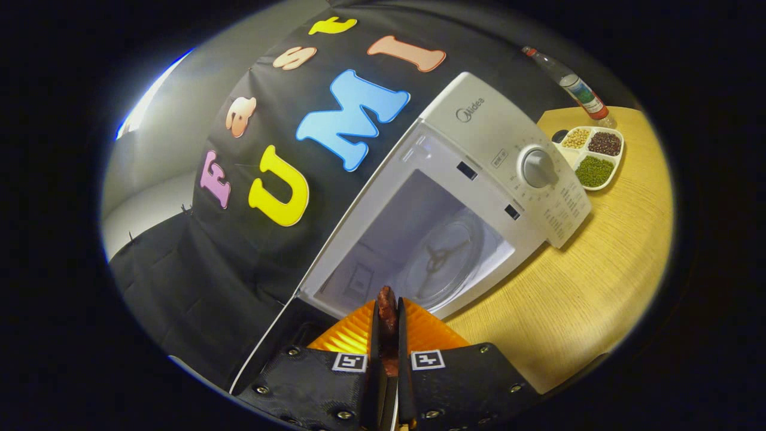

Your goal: Open the microwave, put the food inside, and close the microwave door.

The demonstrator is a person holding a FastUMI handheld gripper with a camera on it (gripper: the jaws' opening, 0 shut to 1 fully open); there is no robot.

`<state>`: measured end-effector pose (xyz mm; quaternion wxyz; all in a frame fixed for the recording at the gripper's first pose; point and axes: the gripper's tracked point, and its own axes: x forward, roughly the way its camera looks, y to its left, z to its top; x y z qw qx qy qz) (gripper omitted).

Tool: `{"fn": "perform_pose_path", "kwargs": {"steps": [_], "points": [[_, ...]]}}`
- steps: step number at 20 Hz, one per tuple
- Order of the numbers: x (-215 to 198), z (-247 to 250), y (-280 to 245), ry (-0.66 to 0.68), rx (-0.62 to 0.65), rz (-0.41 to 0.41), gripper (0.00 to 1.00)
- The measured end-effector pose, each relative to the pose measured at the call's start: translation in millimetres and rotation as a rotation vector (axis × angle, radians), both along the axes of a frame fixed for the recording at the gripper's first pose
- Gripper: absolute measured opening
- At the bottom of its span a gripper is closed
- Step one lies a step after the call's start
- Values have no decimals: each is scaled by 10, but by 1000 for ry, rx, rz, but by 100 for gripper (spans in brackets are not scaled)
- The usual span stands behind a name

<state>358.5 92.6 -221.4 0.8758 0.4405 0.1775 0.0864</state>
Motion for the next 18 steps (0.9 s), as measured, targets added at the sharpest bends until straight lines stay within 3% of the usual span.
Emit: {"fn": "perform_pose_path", "kwargs": {"steps": [12, 18], "points": [[1150, -161, 341, -17, 25, -130, 12], [1479, -362, 236, -13, -71, -215, 12]]}}
